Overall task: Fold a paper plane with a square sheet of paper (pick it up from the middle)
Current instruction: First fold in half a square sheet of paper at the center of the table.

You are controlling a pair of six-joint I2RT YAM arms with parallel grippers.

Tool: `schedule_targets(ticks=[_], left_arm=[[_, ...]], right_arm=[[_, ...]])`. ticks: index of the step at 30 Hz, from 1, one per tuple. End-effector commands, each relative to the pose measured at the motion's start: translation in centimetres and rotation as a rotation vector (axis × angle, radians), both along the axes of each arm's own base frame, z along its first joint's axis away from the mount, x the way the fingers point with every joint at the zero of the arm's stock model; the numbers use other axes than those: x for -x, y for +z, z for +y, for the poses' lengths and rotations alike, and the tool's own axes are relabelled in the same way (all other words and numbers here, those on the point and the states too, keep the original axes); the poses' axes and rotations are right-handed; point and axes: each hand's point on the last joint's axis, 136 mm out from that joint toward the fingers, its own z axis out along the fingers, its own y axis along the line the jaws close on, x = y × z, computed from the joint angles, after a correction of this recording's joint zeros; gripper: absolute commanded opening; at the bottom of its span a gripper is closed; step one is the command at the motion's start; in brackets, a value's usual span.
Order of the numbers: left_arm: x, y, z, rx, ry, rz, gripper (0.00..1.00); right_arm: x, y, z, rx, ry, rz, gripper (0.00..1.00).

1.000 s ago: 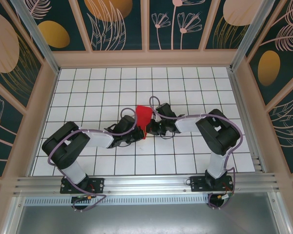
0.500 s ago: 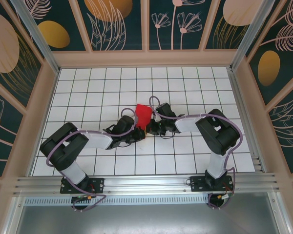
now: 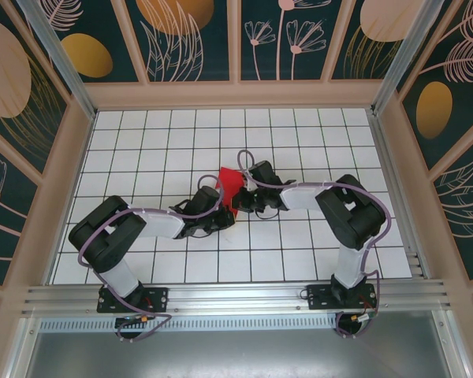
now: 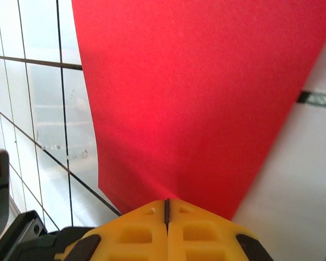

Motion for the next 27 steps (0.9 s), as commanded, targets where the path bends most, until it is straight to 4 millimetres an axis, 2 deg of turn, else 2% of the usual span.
schedule_targets(ticks=[1, 7, 13, 14, 18, 21, 22, 27], left_arm=[[0.9, -2.4, 1.9, -0.121, 0.010, 0.048, 0.02], [1.3, -2.9, 2.4, -0.141, 0.008, 0.063, 0.02], [1.8, -3.2, 2.6, -0.145, 0.003, 0.077, 0.02], [2.1, -4.1, 2.9, -0.164, 0.000, 0.097, 0.02], [2.3, -4.3, 2.8, -0.164, -0.006, 0.102, 0.01], [2.3, -4.3, 2.8, -0.162, -0.008, 0.103, 0.02], [2.3, -4.3, 2.8, -0.162, -0.009, 0.103, 0.02], [2.4, -4.3, 2.8, -0.159, -0.011, 0.101, 0.01]], right_arm=[[-0.1, -1.5, -0.4, 0.050, 0.023, 0.011, 0.07], [-1.5, -2.5, -1.2, 0.088, 0.016, 0.000, 0.07], [-4.2, -2.2, -2.4, 0.099, -0.013, -0.039, 0.07], [-4.6, -2.2, -2.5, 0.098, -0.017, -0.040, 0.07], [-6.2, -2.4, -2.9, 0.095, -0.028, -0.052, 0.07], [-6.7, -2.6, -2.5, 0.089, -0.022, -0.053, 0.07], [-7.6, -2.7, -3.5, 0.092, -0.051, -0.052, 0.07], [-9.4, -2.7, -4.2, 0.085, -0.077, -0.065, 0.07]])
